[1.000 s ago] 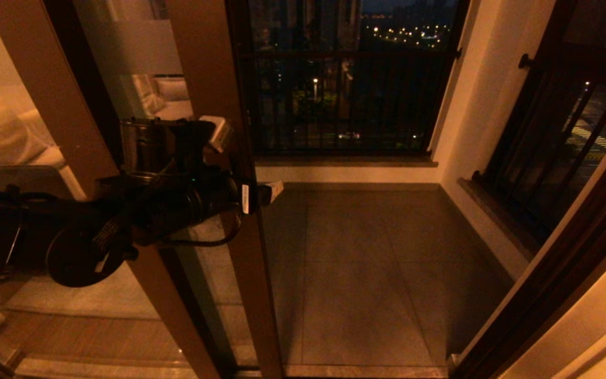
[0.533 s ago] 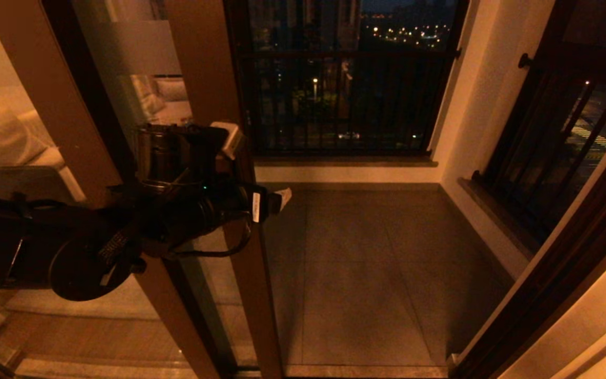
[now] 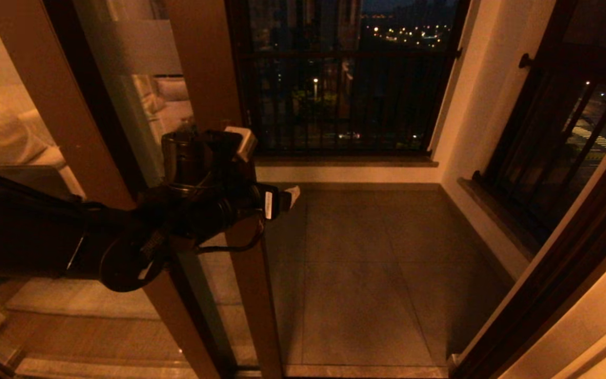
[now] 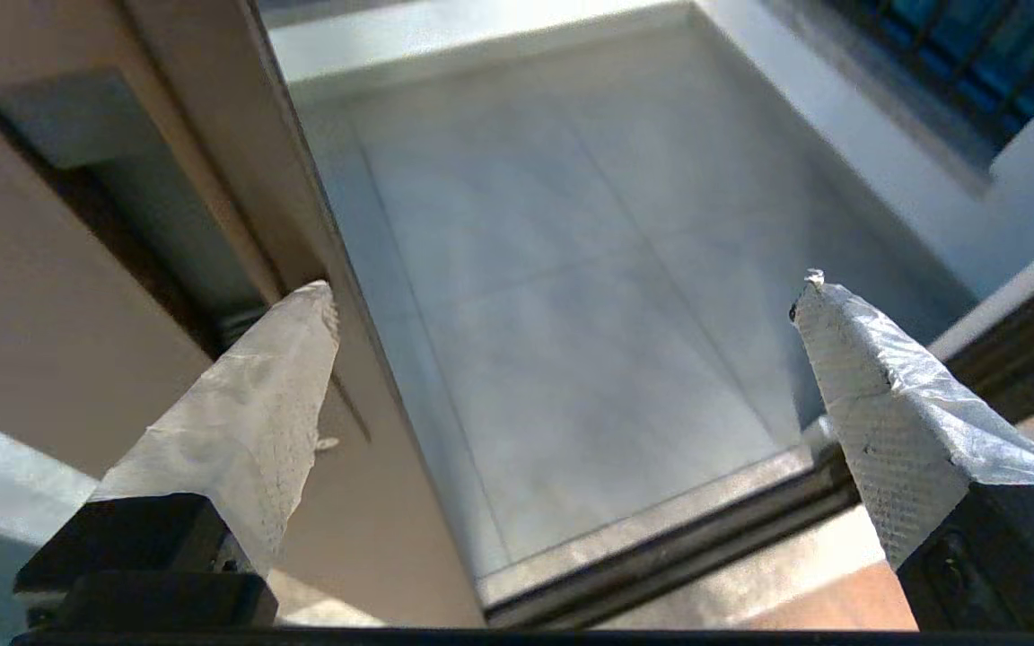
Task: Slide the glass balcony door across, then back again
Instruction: Close the slid door
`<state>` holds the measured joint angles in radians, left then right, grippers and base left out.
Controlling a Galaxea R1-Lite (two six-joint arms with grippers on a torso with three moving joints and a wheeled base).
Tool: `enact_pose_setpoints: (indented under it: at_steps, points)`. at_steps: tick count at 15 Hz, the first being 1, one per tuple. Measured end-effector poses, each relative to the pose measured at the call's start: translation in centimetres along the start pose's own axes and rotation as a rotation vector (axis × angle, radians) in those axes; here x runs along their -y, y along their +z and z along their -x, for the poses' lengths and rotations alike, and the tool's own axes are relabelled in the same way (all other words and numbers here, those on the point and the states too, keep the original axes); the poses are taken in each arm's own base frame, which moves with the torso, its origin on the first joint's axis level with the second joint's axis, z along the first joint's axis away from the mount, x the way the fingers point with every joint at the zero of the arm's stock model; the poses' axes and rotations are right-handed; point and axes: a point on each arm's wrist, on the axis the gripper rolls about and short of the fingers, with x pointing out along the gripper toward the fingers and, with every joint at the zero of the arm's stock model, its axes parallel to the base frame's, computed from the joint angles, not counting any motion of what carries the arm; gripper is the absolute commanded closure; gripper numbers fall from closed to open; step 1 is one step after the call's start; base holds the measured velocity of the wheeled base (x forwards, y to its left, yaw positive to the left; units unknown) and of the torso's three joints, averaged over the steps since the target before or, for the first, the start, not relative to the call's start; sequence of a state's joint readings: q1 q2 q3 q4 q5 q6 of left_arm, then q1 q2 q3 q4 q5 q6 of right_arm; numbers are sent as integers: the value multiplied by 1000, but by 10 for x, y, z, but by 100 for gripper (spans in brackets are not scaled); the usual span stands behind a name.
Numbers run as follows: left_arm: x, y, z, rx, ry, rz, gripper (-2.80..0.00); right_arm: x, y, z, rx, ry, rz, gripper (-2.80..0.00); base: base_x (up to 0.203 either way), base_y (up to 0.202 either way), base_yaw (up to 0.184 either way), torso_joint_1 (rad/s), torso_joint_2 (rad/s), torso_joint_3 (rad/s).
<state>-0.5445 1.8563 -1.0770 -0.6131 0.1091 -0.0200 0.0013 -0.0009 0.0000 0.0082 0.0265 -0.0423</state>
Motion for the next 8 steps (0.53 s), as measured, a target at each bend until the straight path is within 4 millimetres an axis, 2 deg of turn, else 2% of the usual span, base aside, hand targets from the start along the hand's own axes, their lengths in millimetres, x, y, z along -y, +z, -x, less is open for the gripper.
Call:
enact_pose_setpoints:
  at_steps: [3, 8]
  points:
    - [-2, -5, -3, 0, 0, -1, -280, 0, 0, 0, 0, 0, 0, 0, 0, 0, 0, 0, 0, 0]
    - [-8, -9, 4, -16, 17, -18, -280, 0, 0, 0, 0, -1, 0, 0, 0, 0, 0, 0, 0, 0]
